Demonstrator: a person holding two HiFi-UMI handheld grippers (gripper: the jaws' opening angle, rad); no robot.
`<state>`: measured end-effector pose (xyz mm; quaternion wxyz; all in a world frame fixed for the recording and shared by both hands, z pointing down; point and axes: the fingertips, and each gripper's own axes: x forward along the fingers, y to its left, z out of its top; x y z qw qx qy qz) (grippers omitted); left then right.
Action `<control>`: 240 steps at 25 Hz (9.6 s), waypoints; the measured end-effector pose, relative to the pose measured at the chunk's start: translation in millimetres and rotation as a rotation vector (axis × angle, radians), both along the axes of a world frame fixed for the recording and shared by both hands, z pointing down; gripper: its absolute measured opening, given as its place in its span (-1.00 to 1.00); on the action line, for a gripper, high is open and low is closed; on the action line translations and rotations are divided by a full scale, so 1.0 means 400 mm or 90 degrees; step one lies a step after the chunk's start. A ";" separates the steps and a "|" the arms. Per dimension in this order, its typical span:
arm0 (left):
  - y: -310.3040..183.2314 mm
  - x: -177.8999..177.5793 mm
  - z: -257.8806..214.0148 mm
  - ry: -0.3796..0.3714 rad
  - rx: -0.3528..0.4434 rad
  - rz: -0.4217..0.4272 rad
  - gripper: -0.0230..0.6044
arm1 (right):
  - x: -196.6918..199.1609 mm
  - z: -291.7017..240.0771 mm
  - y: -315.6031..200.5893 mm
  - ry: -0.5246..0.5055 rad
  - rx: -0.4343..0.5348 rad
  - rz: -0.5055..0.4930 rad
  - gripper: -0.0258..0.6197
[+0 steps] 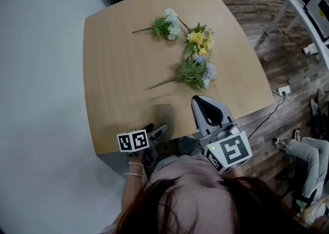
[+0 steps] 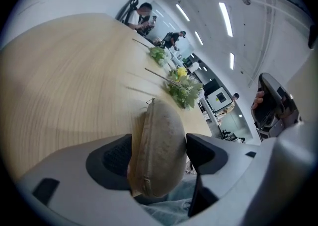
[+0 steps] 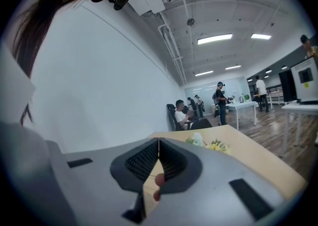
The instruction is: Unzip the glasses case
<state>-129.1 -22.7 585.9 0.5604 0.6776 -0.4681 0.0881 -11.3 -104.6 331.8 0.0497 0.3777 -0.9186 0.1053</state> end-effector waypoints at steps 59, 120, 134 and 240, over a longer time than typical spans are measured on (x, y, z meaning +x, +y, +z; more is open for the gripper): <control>0.034 -0.009 -0.249 -0.568 -0.038 0.614 -0.02 | -0.023 0.073 0.005 -0.019 -0.002 -0.120 -0.86; -0.096 -0.020 -0.466 -0.999 0.127 0.865 -0.02 | -0.120 0.164 0.024 0.131 0.052 -0.167 -0.87; -0.049 0.018 -0.439 -0.814 0.176 0.793 -0.03 | -0.115 0.195 0.010 0.140 0.034 -0.178 -0.87; -0.184 0.056 -0.523 0.440 0.239 -0.053 -0.04 | -0.116 0.195 0.005 0.086 -0.040 -0.188 -0.87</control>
